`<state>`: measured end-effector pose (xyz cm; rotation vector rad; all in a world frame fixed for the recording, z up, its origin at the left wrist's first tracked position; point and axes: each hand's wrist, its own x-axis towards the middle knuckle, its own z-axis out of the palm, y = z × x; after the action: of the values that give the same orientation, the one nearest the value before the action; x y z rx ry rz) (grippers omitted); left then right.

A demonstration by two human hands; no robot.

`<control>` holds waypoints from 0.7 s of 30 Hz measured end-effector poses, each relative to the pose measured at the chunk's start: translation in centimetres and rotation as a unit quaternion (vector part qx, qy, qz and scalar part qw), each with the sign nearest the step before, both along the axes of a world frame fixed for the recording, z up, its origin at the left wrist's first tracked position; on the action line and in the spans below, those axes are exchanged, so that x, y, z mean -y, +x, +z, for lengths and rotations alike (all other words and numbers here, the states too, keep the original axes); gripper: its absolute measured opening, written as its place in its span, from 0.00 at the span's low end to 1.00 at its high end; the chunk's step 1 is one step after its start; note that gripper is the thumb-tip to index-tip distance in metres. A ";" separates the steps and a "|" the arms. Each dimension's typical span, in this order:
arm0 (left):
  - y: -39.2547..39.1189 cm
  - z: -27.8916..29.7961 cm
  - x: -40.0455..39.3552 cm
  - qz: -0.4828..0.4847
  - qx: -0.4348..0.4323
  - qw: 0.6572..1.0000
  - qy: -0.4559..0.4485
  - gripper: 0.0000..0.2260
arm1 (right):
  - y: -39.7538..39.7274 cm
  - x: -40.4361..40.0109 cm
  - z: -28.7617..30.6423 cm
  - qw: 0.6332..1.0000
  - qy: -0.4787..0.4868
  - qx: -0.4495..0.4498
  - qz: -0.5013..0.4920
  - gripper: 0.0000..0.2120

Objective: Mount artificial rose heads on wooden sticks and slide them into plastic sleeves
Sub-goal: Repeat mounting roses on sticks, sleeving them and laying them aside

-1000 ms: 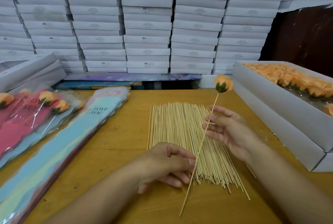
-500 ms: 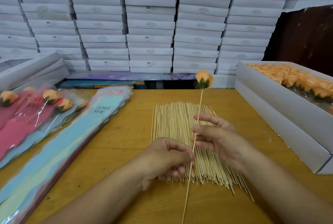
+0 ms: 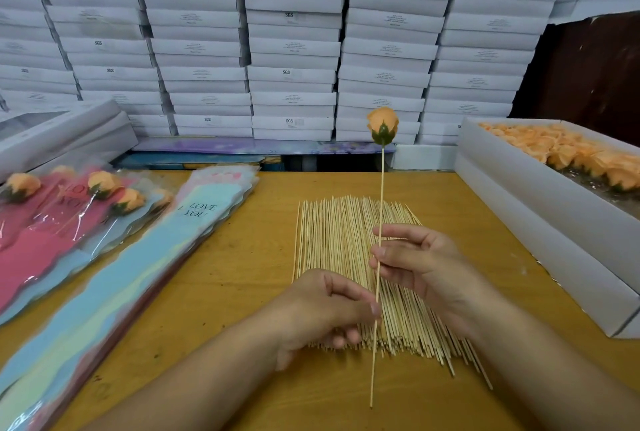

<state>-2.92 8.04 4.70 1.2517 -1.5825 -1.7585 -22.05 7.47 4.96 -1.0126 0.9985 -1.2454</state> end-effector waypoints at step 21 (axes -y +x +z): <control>12.9 3.5 10.8 0.289 0.315 0.851 -0.304 0.05 | -1.0 0.5 -0.2 1.000 0.028 0.004 0.010 0.19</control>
<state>9.99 -2.72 8.17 1.7844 -1.6298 -0.4142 -23.06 6.98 4.77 -0.9710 1.0093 -1.1988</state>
